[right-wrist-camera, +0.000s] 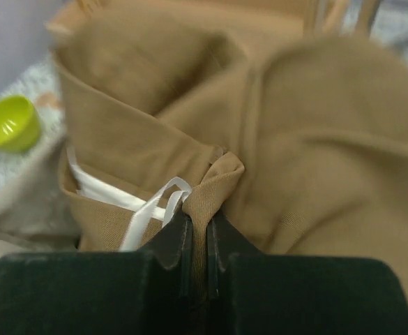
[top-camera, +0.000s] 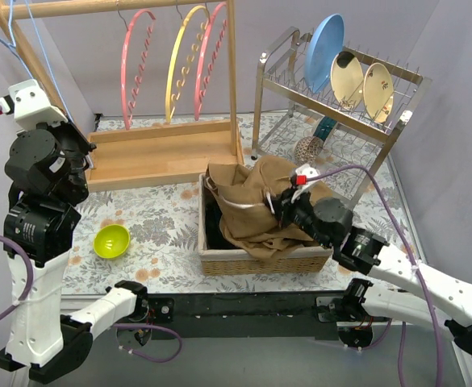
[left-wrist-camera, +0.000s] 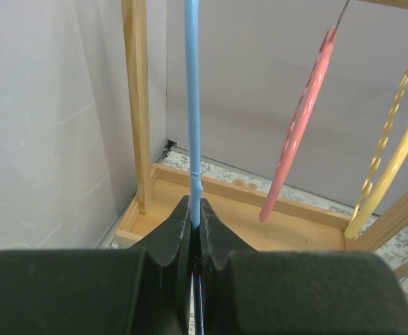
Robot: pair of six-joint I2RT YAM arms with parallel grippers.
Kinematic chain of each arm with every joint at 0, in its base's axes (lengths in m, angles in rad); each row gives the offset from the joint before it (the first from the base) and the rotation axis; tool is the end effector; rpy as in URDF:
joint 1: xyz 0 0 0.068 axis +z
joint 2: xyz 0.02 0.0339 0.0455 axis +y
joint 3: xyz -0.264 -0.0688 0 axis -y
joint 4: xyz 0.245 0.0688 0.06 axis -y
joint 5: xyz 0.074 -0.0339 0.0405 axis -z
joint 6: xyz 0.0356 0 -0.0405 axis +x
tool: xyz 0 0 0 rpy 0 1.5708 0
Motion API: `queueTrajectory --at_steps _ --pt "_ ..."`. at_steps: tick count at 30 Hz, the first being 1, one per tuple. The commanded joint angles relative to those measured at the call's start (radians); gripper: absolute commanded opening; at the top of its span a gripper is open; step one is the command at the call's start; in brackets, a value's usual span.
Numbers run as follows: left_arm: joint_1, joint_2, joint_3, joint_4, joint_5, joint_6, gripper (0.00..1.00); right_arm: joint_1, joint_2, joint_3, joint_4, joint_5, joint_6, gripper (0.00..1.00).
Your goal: Remove the skirt from the hanger
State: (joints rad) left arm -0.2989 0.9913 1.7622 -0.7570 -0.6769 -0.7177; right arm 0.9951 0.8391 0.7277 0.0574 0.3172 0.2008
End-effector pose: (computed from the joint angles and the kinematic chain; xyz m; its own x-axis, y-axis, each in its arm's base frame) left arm 0.1127 -0.0114 0.5496 0.2527 -0.6143 -0.7475 -0.2692 0.6974 -0.6641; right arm 0.1190 0.1629 0.3365 -0.1539 0.1109 -0.9818 -0.6089 0.7719 0.1827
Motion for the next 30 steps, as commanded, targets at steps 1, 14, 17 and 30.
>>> queueTrajectory --at_steps 1,14,17,30 --pt "-0.005 0.0 0.022 -0.008 0.004 -0.008 0.0 0.004 0.021 -0.129 -0.056 0.051 0.278 0.01" --pt "-0.003 0.043 0.057 -0.039 -0.016 0.018 0.0 0.045 0.38 -0.085 -0.293 -0.093 0.399 0.01" --pt "-0.003 0.067 0.097 -0.07 -0.003 0.026 0.0 0.045 0.355 -0.027 -0.385 -0.06 0.371 0.35" --pt "-0.003 0.089 0.129 -0.288 0.175 -0.038 0.0 0.043 0.135 0.312 -0.483 -0.133 0.226 0.49"
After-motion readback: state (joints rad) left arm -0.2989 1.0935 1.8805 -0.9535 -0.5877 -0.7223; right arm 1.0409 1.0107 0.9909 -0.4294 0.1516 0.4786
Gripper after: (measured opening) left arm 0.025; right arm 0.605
